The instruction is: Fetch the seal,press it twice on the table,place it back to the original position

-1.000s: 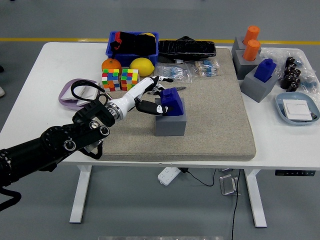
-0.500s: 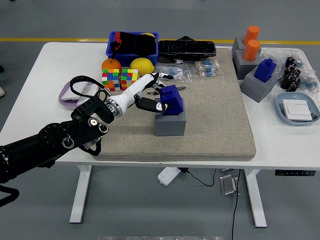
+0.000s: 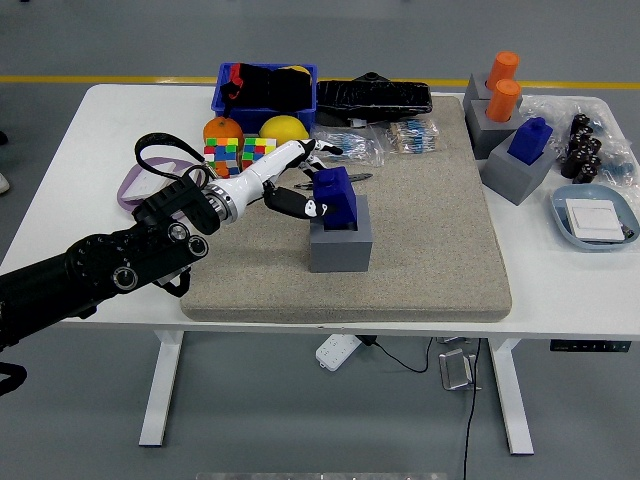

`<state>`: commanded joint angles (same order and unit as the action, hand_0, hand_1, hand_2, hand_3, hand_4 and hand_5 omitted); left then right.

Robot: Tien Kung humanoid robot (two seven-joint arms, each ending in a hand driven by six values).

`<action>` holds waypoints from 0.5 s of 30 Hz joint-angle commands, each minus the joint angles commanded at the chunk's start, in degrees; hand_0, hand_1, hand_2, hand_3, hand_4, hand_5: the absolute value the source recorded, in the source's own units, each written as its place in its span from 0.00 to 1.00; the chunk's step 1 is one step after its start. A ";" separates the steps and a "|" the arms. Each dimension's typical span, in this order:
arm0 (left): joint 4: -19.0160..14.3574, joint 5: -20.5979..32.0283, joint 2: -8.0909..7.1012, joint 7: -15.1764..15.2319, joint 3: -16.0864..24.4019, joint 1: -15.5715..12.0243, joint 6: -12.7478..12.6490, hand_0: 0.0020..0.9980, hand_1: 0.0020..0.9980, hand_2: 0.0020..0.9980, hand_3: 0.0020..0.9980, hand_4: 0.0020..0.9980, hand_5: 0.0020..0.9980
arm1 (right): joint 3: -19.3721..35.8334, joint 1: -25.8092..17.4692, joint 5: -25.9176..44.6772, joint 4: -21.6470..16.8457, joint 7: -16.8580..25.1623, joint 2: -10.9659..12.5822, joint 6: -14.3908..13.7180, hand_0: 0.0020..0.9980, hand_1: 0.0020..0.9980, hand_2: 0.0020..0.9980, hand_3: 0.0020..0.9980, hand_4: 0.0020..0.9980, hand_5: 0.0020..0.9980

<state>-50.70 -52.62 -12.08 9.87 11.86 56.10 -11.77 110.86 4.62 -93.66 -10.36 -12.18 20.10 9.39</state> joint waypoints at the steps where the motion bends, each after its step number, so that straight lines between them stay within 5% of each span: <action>1: -0.27 -0.10 -0.07 -0.17 0.07 -0.02 0.11 0.84 0.53 0.44 0.85 0.70 0.00 | -0.05 0.00 0.00 0.01 0.00 -0.01 0.01 0.87 0.73 0.71 0.72 0.83 0.51; 15: -2.13 -4.40 0.12 -2.64 -0.31 0.81 1.00 0.84 0.52 0.44 0.84 0.69 0.00 | -0.39 -0.17 -0.02 0.04 -0.01 0.07 0.00 0.87 0.73 0.71 0.72 0.83 0.51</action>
<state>-52.84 -57.02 -11.96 7.23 11.55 56.91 -10.76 110.47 4.45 -93.68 -10.31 -12.19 20.17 9.39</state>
